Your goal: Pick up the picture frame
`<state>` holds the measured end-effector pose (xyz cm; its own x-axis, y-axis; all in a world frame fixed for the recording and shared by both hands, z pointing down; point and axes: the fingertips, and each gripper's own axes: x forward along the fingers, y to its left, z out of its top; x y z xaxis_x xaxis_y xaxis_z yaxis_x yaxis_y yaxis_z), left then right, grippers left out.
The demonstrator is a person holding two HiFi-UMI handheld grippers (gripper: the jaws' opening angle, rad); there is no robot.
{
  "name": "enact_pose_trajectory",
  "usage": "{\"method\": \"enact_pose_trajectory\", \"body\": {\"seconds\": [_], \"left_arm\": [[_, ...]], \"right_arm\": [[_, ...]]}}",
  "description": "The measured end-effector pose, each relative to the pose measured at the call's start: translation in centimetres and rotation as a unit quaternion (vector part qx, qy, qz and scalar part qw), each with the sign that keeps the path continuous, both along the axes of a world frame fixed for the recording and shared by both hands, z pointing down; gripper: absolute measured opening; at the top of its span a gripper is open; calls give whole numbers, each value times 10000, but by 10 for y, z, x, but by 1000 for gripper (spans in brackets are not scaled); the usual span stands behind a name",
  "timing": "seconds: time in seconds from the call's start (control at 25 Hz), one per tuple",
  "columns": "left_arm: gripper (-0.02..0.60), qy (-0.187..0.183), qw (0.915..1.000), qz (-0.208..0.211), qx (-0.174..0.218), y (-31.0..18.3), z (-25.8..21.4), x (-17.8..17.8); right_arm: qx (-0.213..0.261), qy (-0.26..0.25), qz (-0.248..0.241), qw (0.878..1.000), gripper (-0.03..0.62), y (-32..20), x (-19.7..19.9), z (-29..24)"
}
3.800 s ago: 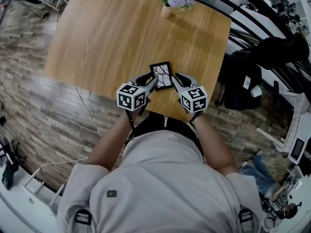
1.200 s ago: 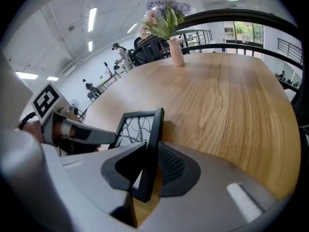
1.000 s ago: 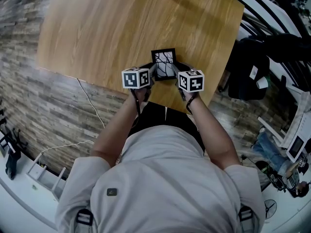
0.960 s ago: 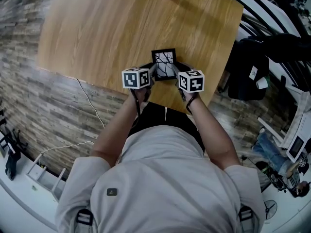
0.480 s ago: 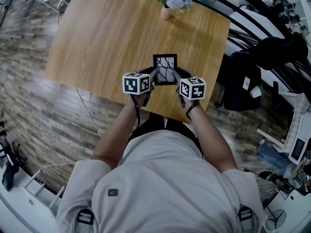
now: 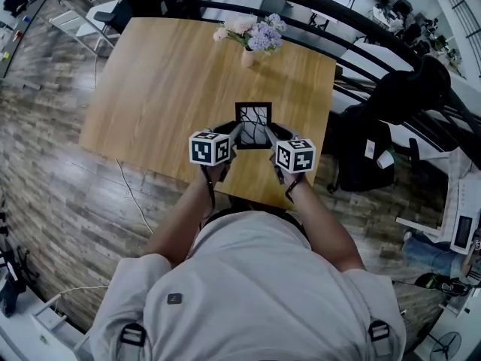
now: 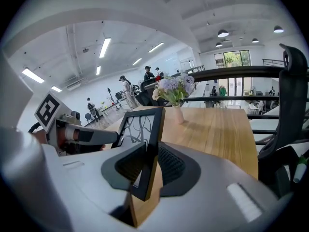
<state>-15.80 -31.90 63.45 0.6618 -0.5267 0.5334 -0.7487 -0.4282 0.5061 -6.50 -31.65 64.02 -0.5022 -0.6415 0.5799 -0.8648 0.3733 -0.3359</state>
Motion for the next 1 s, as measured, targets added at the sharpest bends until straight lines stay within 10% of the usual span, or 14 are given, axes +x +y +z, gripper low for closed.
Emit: {"method": "enact_pose_trajectory", "body": {"seconds": [1.0], "left_arm": [[78, -2, 9972, -8, 743, 93, -78, 59]], "right_arm": [[801, -145, -85, 9966, 94, 95, 59, -83]]}}
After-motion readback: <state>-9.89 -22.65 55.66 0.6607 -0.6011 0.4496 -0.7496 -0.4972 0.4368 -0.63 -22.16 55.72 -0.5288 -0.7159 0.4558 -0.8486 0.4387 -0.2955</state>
